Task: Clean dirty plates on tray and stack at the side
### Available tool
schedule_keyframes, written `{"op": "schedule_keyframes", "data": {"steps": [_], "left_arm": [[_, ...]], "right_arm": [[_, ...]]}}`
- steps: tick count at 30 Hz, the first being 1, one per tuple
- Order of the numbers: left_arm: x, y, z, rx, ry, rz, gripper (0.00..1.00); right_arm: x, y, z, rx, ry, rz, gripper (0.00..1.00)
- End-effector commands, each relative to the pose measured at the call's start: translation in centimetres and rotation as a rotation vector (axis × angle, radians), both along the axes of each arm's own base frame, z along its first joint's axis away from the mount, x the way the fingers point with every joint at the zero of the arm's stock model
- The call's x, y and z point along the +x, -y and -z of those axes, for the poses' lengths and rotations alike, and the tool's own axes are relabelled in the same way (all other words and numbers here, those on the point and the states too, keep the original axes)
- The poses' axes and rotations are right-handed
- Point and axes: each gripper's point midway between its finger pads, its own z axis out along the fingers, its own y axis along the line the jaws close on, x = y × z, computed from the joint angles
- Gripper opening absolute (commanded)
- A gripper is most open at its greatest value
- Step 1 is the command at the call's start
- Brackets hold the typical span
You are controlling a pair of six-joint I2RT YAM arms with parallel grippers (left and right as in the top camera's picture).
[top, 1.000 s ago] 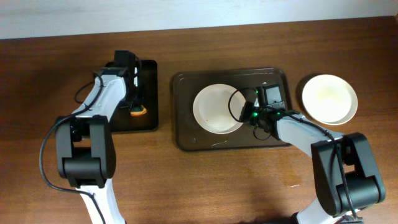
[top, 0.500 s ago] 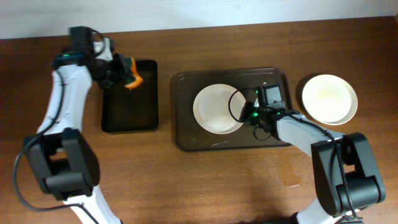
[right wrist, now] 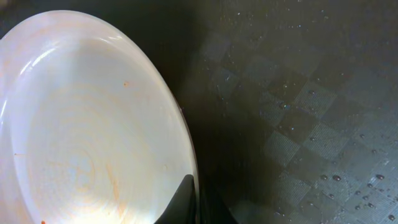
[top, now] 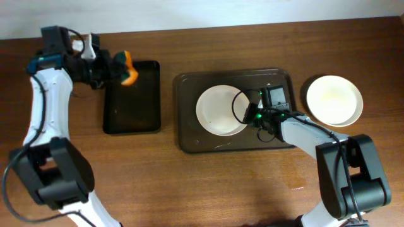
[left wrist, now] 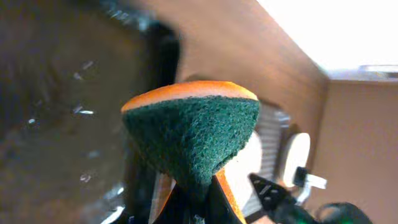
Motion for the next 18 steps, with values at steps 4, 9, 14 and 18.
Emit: {"op": "schedule_keyframes", "data": {"steps": [4, 9, 14, 18], "left_arm": [[-0.7, 0.8, -1.5, 0.060, 0.047, 0.080, 0.00], [-2.6, 8.6, -1.5, 0.223, 0.069, 0.229, 0.00], [-5.4, 18.1, 9.8, 0.408, -0.107, 0.454, 0.00], [-6.4, 21.8, 11.6, 0.362, -0.103, 0.534, 0.00]], "right_arm": [[-0.4, -0.1, 0.5, 0.003, -0.016, 0.002, 0.04], [-0.5, -0.6, 0.4, 0.049, -0.031, 0.030, 0.04], [-0.5, -2.9, 0.1, 0.005, 0.010, -0.019, 0.04], [-0.4, -2.9, 0.1, 0.004, 0.012, -0.018, 0.04]]}}
